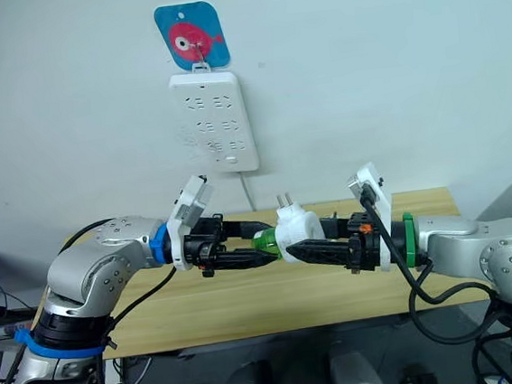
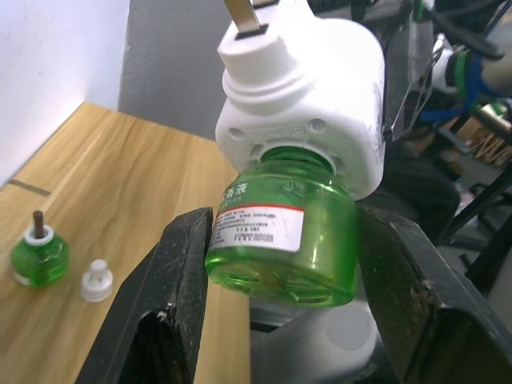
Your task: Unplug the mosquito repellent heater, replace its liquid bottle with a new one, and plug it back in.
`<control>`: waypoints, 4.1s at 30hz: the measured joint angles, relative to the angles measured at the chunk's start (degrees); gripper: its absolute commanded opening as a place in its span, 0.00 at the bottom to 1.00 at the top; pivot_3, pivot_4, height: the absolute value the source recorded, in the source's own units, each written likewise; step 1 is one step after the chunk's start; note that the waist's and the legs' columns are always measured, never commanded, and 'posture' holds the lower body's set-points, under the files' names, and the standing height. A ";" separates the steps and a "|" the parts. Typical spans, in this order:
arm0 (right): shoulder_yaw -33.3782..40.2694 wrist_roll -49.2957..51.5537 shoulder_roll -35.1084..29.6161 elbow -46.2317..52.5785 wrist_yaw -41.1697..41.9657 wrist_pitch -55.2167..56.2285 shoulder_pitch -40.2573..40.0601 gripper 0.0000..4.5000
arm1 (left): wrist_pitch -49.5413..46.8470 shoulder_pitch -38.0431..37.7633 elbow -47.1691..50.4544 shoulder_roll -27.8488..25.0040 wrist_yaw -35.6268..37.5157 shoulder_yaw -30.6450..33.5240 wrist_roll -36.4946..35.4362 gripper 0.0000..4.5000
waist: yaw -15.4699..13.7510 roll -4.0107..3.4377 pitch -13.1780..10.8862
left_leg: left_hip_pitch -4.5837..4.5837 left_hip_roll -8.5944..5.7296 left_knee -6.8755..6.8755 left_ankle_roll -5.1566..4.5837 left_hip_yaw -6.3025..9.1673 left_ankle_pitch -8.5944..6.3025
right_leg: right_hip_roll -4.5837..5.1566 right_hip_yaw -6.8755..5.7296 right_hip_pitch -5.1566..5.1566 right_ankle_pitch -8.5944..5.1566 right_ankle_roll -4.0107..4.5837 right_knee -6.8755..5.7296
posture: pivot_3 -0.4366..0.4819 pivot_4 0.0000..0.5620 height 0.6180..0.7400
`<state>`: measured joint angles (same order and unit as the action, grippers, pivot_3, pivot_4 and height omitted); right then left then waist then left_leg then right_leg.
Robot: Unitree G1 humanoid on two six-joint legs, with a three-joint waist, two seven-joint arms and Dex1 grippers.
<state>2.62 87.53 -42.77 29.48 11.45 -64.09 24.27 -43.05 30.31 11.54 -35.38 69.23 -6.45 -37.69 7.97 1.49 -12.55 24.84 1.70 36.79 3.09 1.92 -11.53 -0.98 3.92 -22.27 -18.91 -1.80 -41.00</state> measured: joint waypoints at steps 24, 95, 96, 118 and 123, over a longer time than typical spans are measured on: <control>-3.25 -0.13 -13.45 7.42 8.39 -0.04 -6.39 0.92 | 4.96 0.47 -5.92 8.61 -6.67 1.67 0.73 0.54 | -0.10 0.04 0.04 | 0.03 0.00 0.07 -0.05 0.02 -0.03 | -0.01 -0.04 0.01 0.01 -0.04 0.01 | 0.25 0.28 0.86; 13.81 -12.20 0.18 -6.41 13.67 -3.97 1.91 0.37 | 10.33 1.26 -9.69 2.10 3.85 -1.59 6.67 0.51 | 0.02 0.01 0.14 | 0.05 -0.03 0.14 -0.08 0.16 -0.04 | 0.02 -0.04 0.08 0.22 0.16 -0.01 | 0.23 0.30 0.86; 15.08 -9.83 -0.86 -6.78 13.39 -5.00 -1.28 0.46 | 9.18 1.25 -9.70 2.41 3.63 -0.70 5.77 0.51 | 0.07 0.01 0.14 | 0.05 -0.02 0.15 -0.08 0.11 -0.04 | 0.01 0.00 0.08 0.22 0.16 -0.02 | 0.23 0.30 0.86; 7.13 19.96 -0.03 -10.03 -2.13 1.58 -11.74 1.00 | -9.97 6.11 -8.26 4.12 -0.38 4.42 -9.53 0.51 | 0.75 0.01 0.15 | 0.00 0.02 0.15 -0.09 -0.04 -0.05 | -0.16 0.13 0.07 0.19 0.12 -0.03 | 0.24 0.27 0.86; 4.63 23.29 0.89 -9.99 -4.21 4.36 -11.16 1.00 | -10.40 6.26 -7.31 4.27 -1.17 4.51 -10.00 0.51 | 0.71 0.01 0.16 | 0.00 0.02 0.15 -0.09 -0.04 -0.04 | -0.17 0.13 0.06 0.19 0.12 -0.04 | 0.25 0.27 0.86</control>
<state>7.24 110.82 -41.87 19.49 7.24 -59.72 13.11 -53.45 36.57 4.23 -31.11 68.06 -1.94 -47.69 8.68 1.50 -12.39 24.83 1.73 36.95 3.00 1.88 -11.57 -1.15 4.04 -22.20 -18.71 -1.68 -41.04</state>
